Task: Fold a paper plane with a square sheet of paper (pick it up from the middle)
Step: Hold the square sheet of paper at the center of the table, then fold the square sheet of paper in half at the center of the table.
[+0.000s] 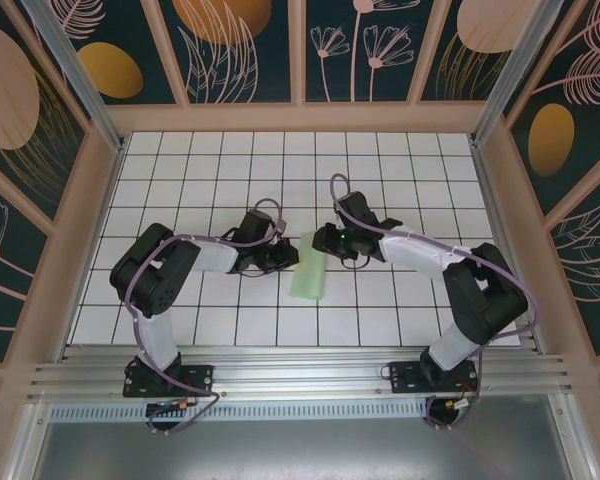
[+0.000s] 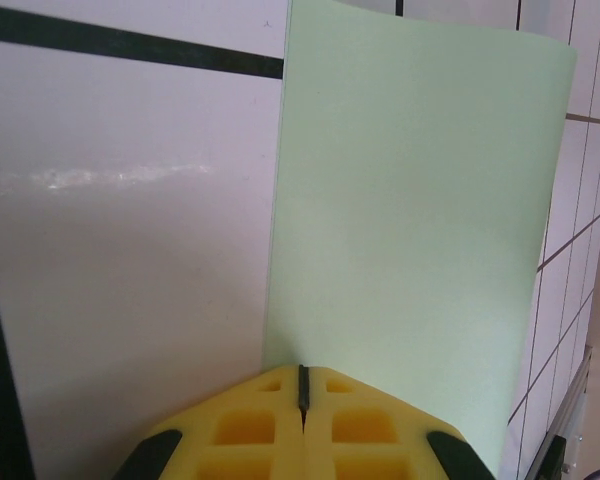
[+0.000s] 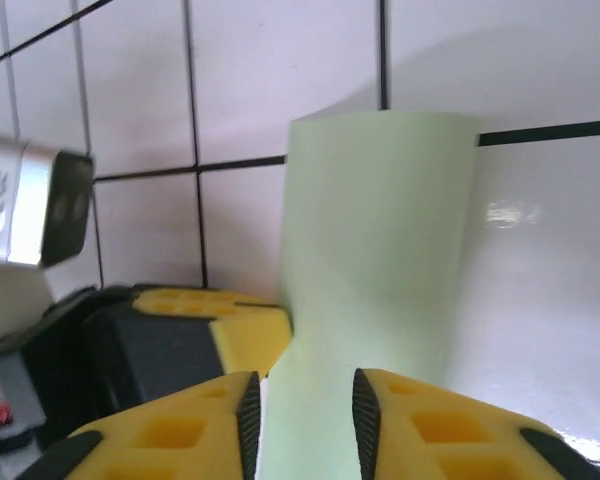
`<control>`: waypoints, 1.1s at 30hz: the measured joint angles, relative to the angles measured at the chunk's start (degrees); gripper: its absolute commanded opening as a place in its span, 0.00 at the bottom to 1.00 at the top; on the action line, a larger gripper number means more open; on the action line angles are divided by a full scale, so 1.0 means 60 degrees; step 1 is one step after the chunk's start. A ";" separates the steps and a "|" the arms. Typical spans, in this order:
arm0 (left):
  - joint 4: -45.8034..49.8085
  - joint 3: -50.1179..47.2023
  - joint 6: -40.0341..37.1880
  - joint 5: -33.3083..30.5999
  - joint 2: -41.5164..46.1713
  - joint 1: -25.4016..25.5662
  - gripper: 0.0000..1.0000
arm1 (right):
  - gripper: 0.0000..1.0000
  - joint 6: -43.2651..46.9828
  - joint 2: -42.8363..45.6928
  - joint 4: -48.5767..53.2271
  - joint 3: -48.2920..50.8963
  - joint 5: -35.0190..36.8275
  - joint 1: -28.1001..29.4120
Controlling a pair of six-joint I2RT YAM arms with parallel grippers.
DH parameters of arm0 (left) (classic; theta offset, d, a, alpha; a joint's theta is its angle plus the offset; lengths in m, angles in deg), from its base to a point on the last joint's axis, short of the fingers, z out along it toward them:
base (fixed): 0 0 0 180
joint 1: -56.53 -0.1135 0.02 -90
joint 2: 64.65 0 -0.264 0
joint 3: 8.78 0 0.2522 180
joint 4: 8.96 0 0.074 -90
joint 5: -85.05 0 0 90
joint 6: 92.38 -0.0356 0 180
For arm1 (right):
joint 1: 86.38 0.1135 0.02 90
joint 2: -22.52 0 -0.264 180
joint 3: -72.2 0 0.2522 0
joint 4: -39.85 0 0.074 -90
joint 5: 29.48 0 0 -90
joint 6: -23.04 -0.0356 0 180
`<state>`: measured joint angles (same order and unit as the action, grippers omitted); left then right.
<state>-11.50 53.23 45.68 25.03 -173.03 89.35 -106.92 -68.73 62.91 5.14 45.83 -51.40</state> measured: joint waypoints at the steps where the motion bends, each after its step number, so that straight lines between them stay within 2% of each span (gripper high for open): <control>1: 0.0000 0.0000 0.0000 0.0000 0.0000 0.0000 0.00 | 0.16 -0.0051 0.0047 -0.0229 0.0157 -0.0193 -0.0011; 3: 0.0015 0.0015 0.0000 0.0000 0.0000 0.0007 0.00 | 0.12 -0.0171 0.0058 -0.0656 0.0426 -0.0590 -0.0029; 7: 0.0022 0.0015 -0.0004 -0.0004 -0.0004 0.0018 0.00 | 0.11 -0.0350 0.0036 -0.1330 0.0962 -0.1370 -0.0033; 15: 0.0025 0.0018 -0.0011 0.0000 -0.0011 0.0018 0.00 | 0.11 -0.0401 -0.0240 -0.2014 0.1559 -0.2036 -0.0197; 33: 0.0193 0.0131 -0.0113 0.0076 -0.0066 0.0015 0.00 | 0.14 -0.0393 -0.0561 -0.2885 0.2648 -0.2251 -0.0506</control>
<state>-10.34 54.02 45.00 25.49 -173.42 89.44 -109.29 -72.09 45.60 21.03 32.32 -54.44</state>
